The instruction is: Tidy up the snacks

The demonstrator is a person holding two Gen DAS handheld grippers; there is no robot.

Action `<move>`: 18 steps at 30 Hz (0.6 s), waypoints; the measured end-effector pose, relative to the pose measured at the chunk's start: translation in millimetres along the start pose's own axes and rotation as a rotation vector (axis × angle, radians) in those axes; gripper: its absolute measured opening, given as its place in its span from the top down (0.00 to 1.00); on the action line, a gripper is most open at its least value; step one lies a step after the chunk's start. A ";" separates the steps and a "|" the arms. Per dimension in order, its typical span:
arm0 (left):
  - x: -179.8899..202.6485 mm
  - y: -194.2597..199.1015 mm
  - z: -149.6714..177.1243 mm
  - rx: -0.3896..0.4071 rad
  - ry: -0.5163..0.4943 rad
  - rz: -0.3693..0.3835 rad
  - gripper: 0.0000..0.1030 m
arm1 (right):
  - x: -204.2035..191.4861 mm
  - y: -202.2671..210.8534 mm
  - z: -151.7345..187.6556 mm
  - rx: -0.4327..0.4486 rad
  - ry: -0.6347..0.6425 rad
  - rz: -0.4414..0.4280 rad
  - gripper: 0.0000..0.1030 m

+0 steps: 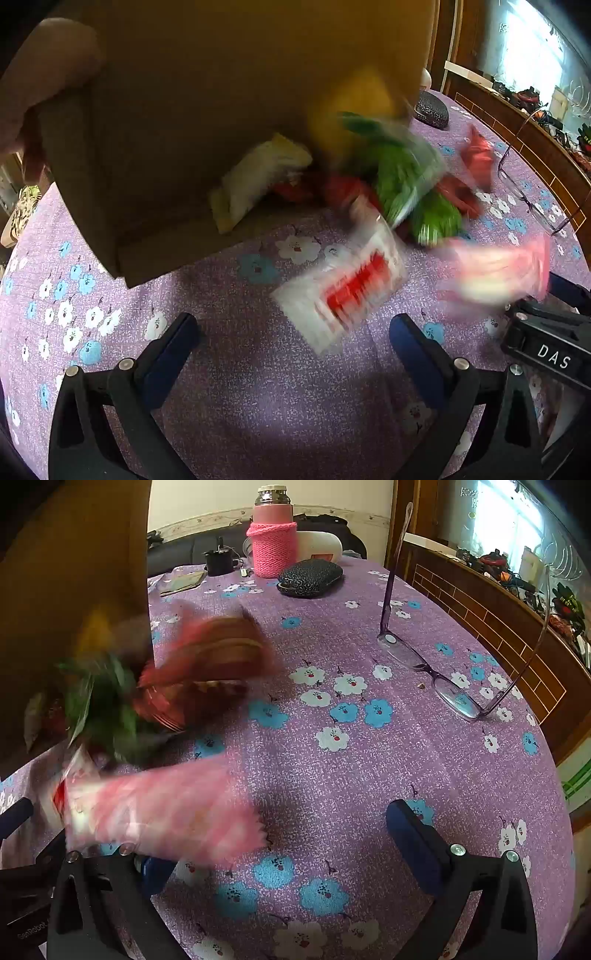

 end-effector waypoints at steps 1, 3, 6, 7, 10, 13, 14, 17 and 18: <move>0.2 0.0 0.1 0.000 0.000 0.000 0.00 | -0.5 -0.1 -0.3 0.003 -0.003 -0.006 0.01; 0.6 -0.1 0.2 0.000 0.000 0.000 0.00 | -0.3 0.2 -0.4 0.010 -0.012 -0.020 0.01; 1.4 -0.4 0.4 0.000 0.000 0.000 0.00 | -1.5 -1.4 0.5 0.010 -0.014 -0.022 0.01; 0.2 0.3 1.4 -0.002 0.000 0.001 0.00 | -1.7 -1.2 0.5 0.010 -0.014 -0.022 0.01; 0.6 -0.6 1.7 -0.002 0.000 0.001 0.00 | 0.0 0.5 0.6 0.011 -0.015 -0.023 0.01; -0.1 -0.4 0.4 -0.002 0.000 0.001 0.00 | -0.4 1.2 1.1 0.012 -0.015 -0.023 0.01; 0.0 -0.5 0.4 -0.001 0.000 0.001 0.00 | -0.4 1.2 1.1 0.012 -0.015 -0.024 0.01; 0.0 -0.3 0.4 -0.001 0.000 0.001 0.00 | -0.2 1.3 1.1 0.012 -0.015 -0.025 0.01; -0.1 -0.2 0.4 -0.001 0.000 0.001 0.00 | -0.2 1.3 1.0 0.012 -0.015 -0.025 0.01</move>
Point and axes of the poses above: each gripper's, at about its wrist camera, not at the fingertips, and y roughly against the way its jaws point, x to its right, z to its underside, the point moved 3 cm from there along -y, roughly the way its jaws point, and after that the axes turned 13 degrees about -y, right-handed, at the moved point
